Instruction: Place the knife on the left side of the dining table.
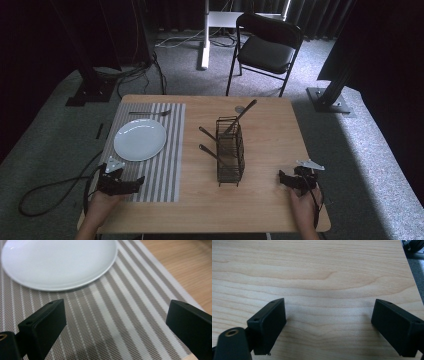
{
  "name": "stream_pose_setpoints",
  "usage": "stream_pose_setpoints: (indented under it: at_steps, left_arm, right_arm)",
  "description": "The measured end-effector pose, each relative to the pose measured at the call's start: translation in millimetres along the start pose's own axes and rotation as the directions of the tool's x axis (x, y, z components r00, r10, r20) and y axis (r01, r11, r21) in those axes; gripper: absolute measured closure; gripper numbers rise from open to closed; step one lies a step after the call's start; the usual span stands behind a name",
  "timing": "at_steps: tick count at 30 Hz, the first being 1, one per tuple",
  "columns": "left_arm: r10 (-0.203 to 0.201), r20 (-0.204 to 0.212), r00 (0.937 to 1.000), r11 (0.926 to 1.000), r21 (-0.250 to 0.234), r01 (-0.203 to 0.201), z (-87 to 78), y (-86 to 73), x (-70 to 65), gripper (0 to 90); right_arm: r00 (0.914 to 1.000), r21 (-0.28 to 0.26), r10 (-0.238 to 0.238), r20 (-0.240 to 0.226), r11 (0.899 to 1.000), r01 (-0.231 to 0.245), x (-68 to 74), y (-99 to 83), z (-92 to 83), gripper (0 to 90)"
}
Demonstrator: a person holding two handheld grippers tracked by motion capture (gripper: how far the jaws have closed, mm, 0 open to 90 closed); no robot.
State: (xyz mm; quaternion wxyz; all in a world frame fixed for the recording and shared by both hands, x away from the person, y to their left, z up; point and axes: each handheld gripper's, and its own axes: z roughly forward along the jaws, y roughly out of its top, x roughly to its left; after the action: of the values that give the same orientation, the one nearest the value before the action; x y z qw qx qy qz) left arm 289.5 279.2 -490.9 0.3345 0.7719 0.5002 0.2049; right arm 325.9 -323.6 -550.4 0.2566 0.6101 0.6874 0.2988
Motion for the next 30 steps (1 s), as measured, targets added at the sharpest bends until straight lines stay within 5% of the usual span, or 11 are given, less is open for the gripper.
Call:
stream_pose_setpoints:
  at_steps: [16, 30]
  left_arm:
    - [0.076, 0.091, 0.993, 0.9963, -0.048, -0.072, -1.9, 30.6, -23.1, 3.1]
    - [0.136, 0.195, 0.9714, 0.9874, -0.107, -0.117, -3.2, 66.0, -45.6, 3.2]
  right_arm:
    - [1.0, 0.001, 0.0, 0.0, 1.0, 0.0, 0.0, 0.0, 0.0, 11.8]
    - [1.0, -0.001, -0.001, 0.0, 1.0, 0.001, -0.1, -0.1, 0.1, 11.8]
